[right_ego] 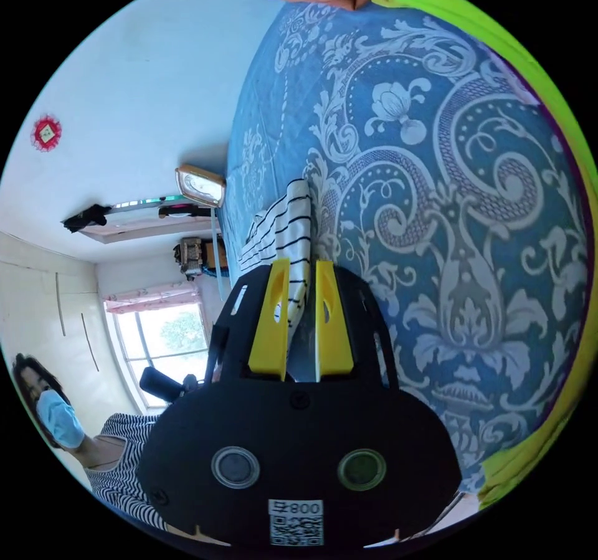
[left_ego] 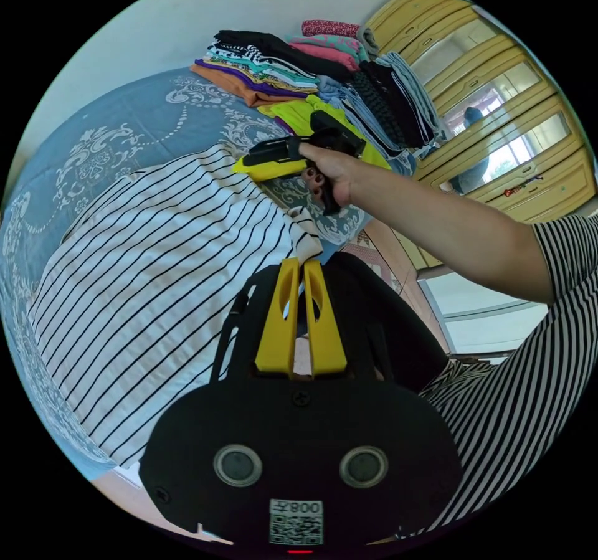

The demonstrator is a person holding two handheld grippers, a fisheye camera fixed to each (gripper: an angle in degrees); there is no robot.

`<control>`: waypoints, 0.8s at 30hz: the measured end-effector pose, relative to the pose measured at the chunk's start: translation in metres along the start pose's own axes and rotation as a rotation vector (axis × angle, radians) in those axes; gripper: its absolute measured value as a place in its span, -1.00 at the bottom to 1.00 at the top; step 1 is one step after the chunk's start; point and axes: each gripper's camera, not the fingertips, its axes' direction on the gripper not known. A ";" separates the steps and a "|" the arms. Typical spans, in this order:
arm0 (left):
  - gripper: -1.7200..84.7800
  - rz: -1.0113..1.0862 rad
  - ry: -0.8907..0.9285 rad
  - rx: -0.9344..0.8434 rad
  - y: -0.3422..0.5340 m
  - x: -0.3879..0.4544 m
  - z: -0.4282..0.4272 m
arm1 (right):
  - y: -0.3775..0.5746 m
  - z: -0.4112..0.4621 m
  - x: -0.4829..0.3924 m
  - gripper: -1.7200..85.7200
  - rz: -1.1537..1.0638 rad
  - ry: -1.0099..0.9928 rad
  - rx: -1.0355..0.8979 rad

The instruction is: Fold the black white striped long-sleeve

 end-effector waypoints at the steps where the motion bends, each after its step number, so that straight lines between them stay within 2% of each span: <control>1: -0.93 -0.002 0.008 -0.001 0.002 -0.004 0.004 | -0.014 0.004 -0.005 -0.85 0.002 -0.002 -0.007; 17: -0.94 -0.023 0.098 0.045 0.062 -0.086 0.067 | -0.154 -0.009 -0.121 -0.92 -0.010 -0.085 -0.041; 24: -0.94 -0.052 0.138 0.146 0.115 -0.131 0.079 | -0.197 -0.042 -0.233 -0.92 -0.083 -0.163 0.039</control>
